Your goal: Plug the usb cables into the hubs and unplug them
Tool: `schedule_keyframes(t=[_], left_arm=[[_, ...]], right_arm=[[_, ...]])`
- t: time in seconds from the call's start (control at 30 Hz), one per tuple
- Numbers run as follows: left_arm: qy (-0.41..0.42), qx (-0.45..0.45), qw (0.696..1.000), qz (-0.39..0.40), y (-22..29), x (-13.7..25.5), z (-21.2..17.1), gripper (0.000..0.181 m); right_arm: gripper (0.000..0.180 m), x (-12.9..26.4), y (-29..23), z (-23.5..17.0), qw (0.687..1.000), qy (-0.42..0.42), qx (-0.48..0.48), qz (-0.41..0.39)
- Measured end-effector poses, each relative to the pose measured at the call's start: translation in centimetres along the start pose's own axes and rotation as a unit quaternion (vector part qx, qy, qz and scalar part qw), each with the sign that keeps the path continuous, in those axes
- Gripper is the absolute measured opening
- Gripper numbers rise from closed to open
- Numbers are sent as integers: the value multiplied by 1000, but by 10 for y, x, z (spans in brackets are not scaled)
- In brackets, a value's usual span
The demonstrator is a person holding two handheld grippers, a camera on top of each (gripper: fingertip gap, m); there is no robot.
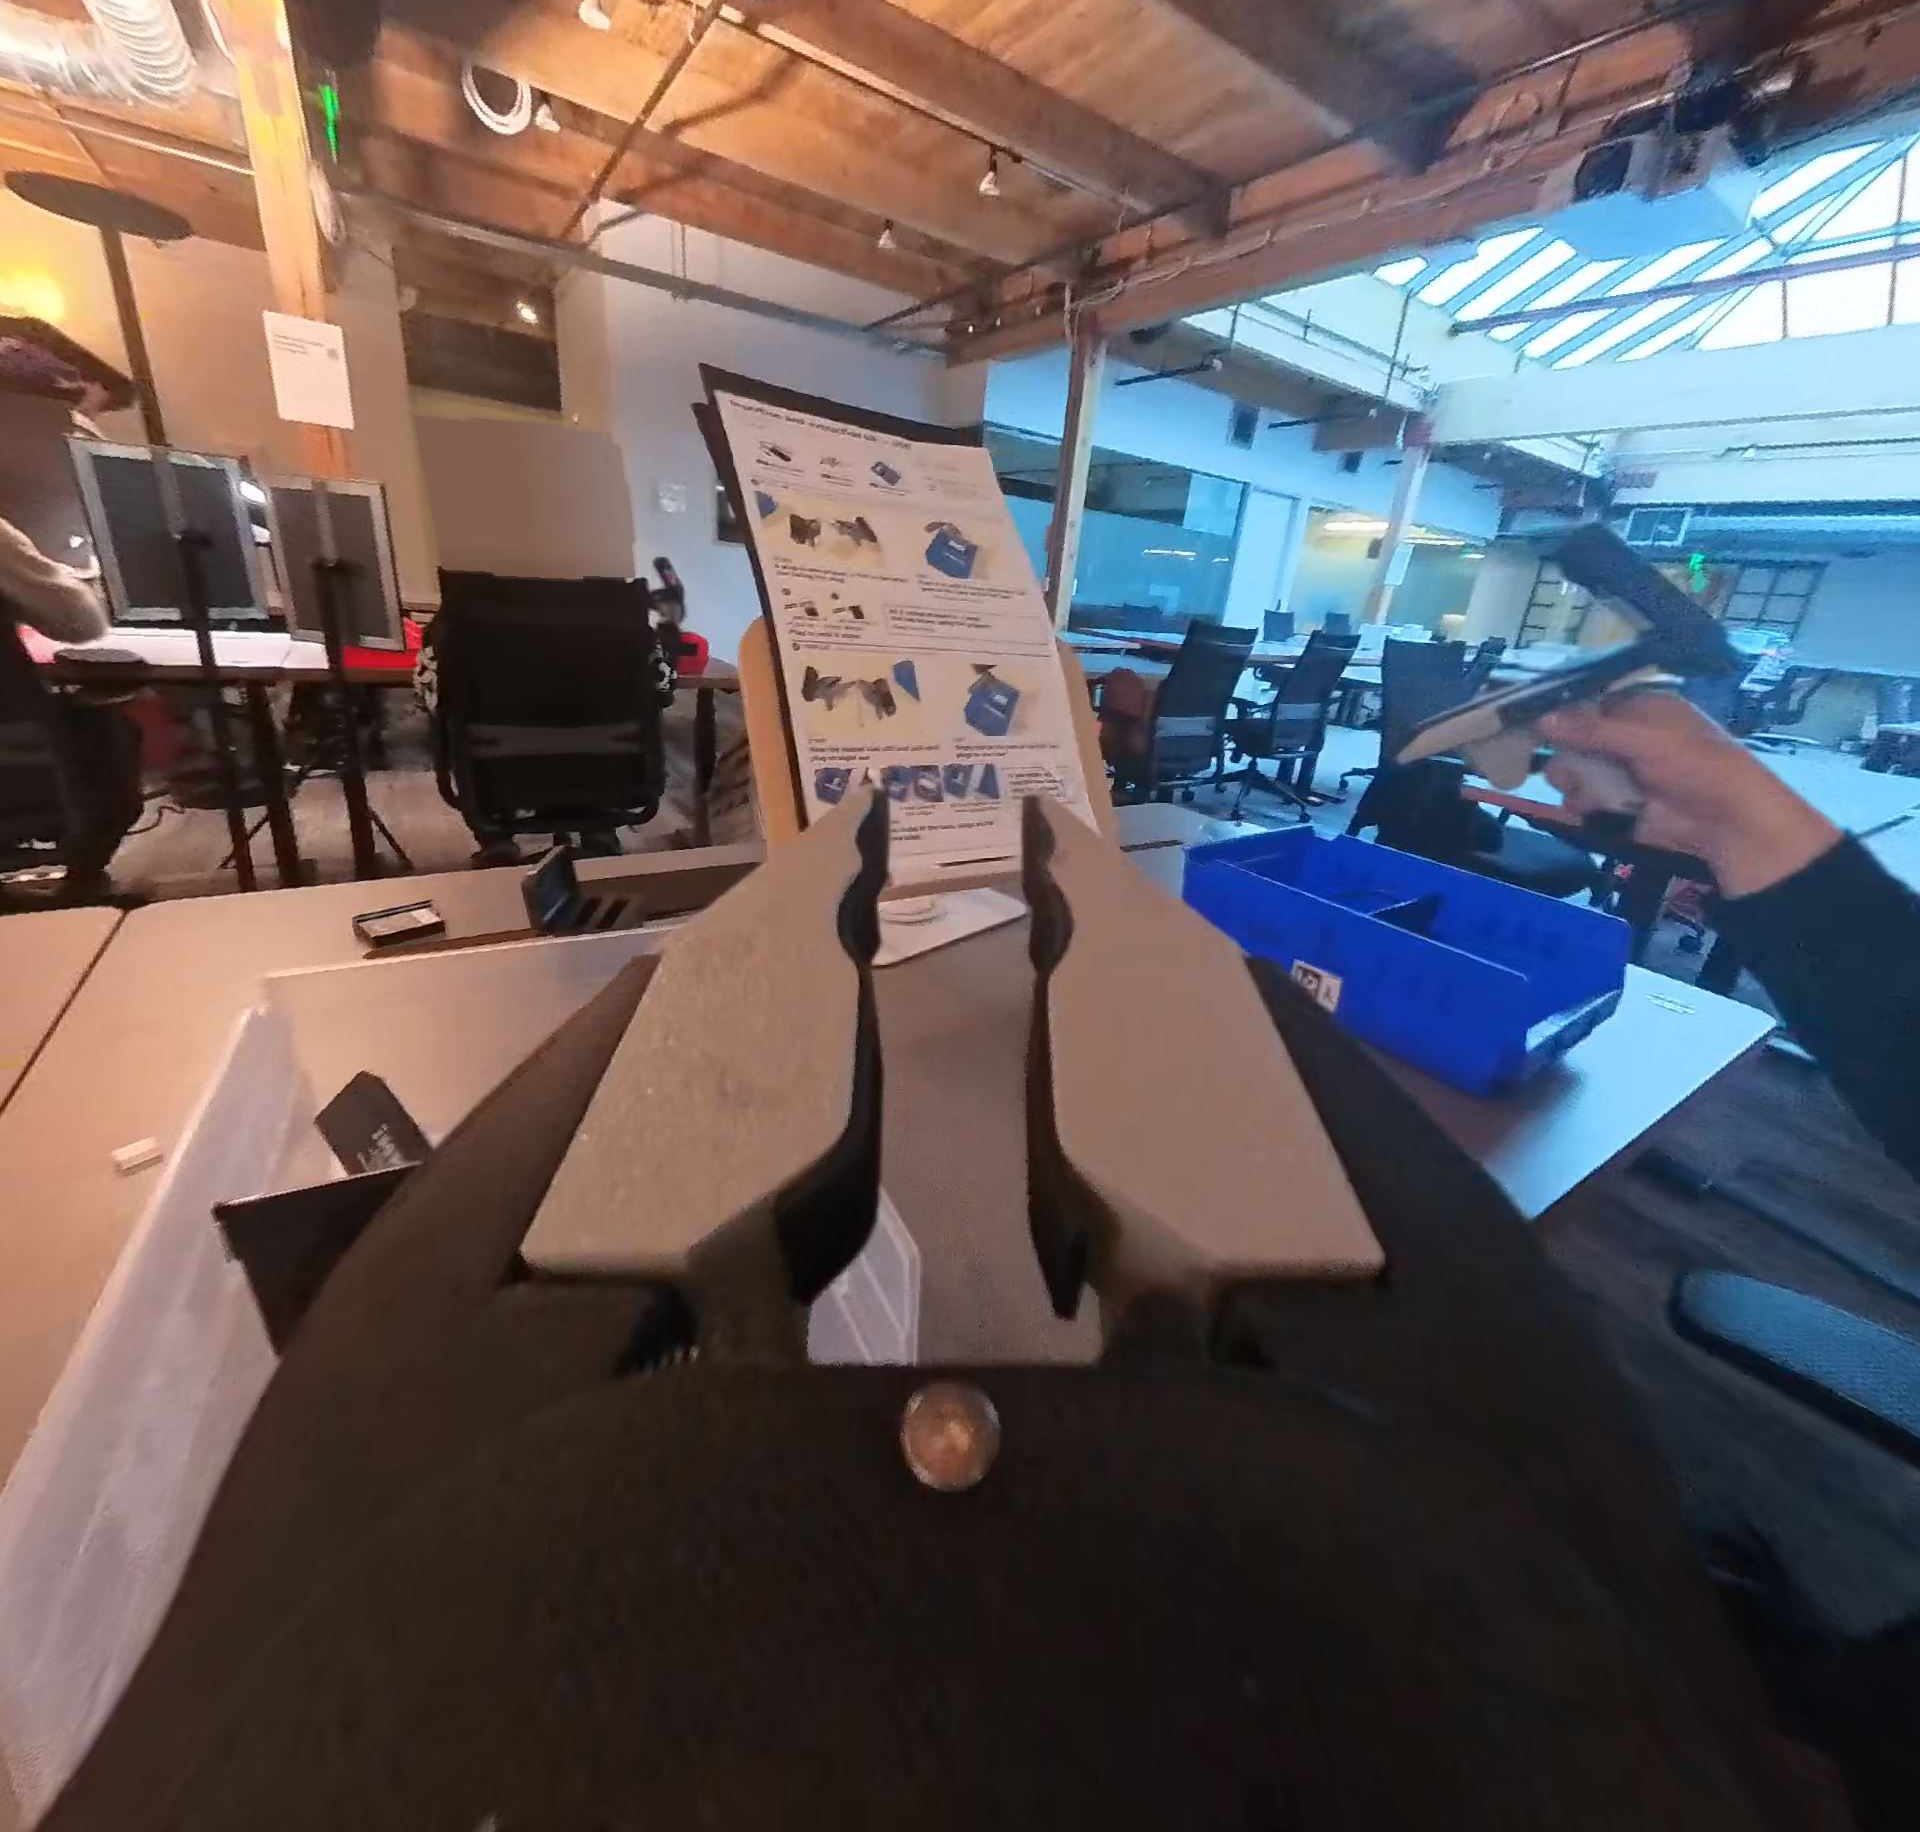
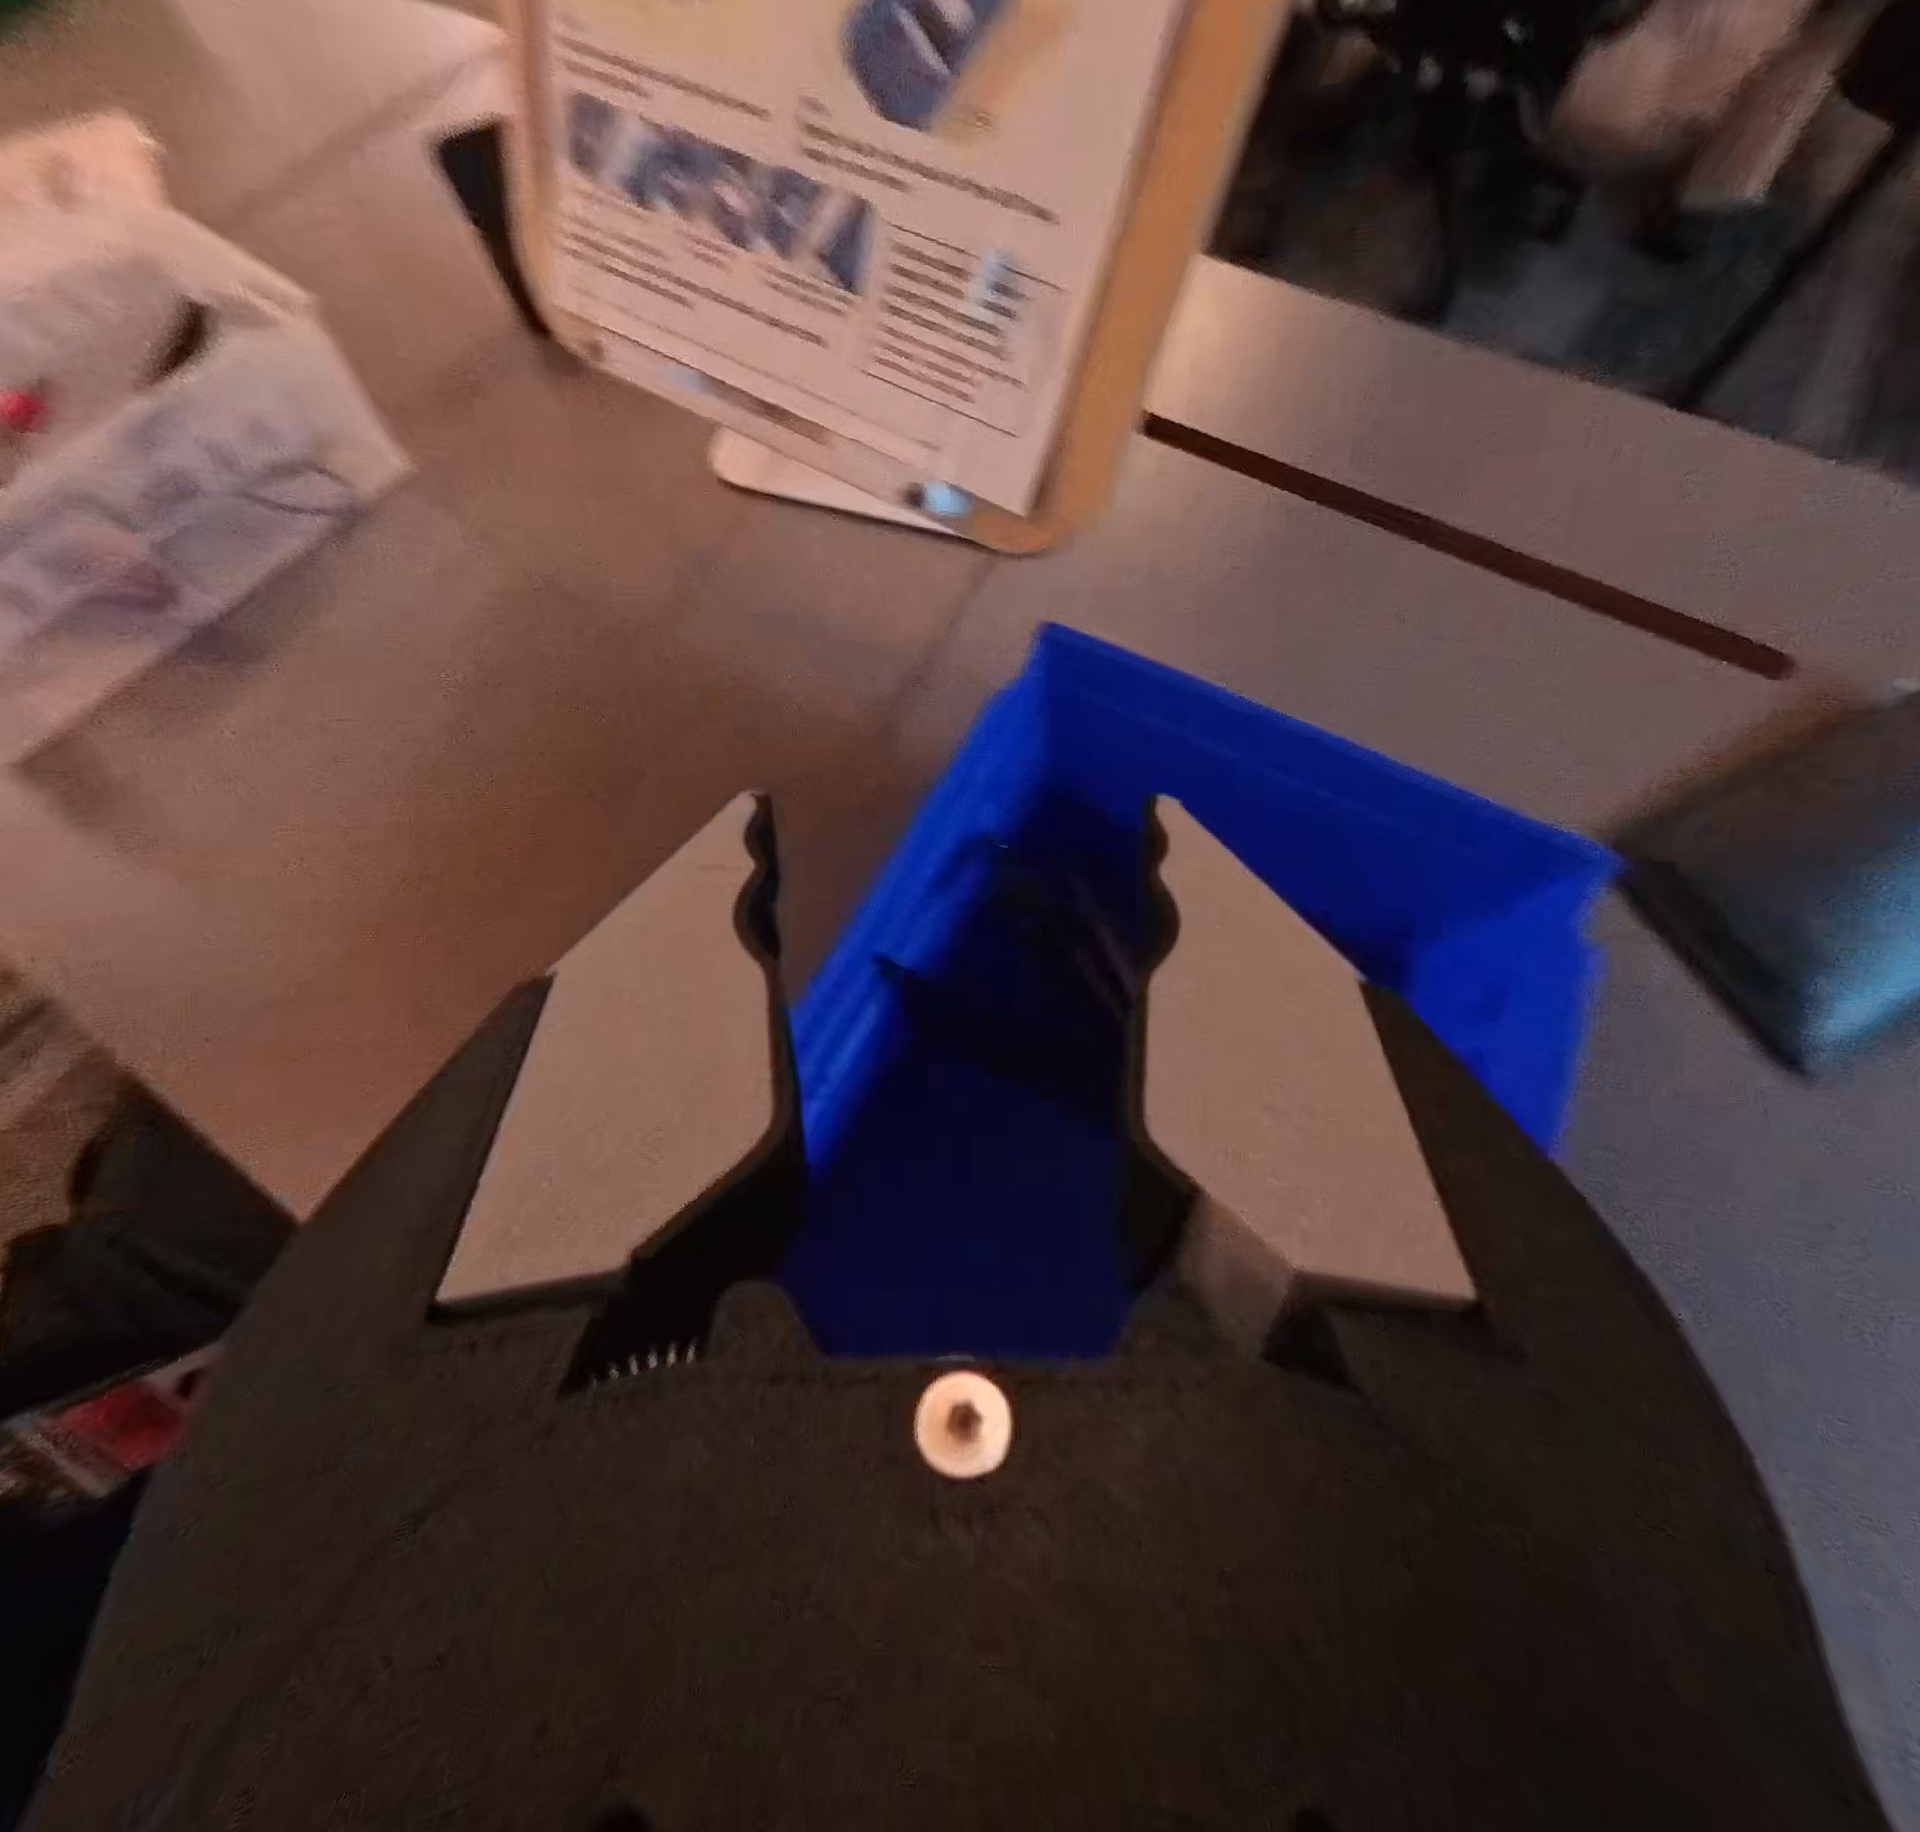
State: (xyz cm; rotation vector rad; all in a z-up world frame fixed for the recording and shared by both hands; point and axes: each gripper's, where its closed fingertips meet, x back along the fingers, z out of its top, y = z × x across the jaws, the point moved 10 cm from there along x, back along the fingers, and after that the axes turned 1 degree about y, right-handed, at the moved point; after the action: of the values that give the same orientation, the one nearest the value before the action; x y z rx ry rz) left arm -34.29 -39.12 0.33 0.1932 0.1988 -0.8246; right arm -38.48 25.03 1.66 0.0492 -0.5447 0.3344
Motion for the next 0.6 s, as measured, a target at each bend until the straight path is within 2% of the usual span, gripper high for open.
schedule_keyframes(t=[0.23, 0.3, 0.37, 0.47, 0.6], left_arm=[[-41, -27, 998, -25, 23, -26, -10, 26], [-55, -29, 997, -48, 30, -35, -15, 25], [-65, -29, 995, -66, 37, -44, -20, 26], [-70, -40, 994, -75, 43, -55, -24, 25], [-77, -37, 992, -90, 50, -63, -29, 23]], right_arm=[[76, -8, -97, -44, 986, 80, 24, 144], [69, -10, -111, -45, 984, 92, 40, 144], [77, -4, -122, -41, 985, 72, 77, 139], [64, 13, -127, -39, 981, 131, 101, 107], [66, 27, -122, -41, 977, 154, 88, 116]])
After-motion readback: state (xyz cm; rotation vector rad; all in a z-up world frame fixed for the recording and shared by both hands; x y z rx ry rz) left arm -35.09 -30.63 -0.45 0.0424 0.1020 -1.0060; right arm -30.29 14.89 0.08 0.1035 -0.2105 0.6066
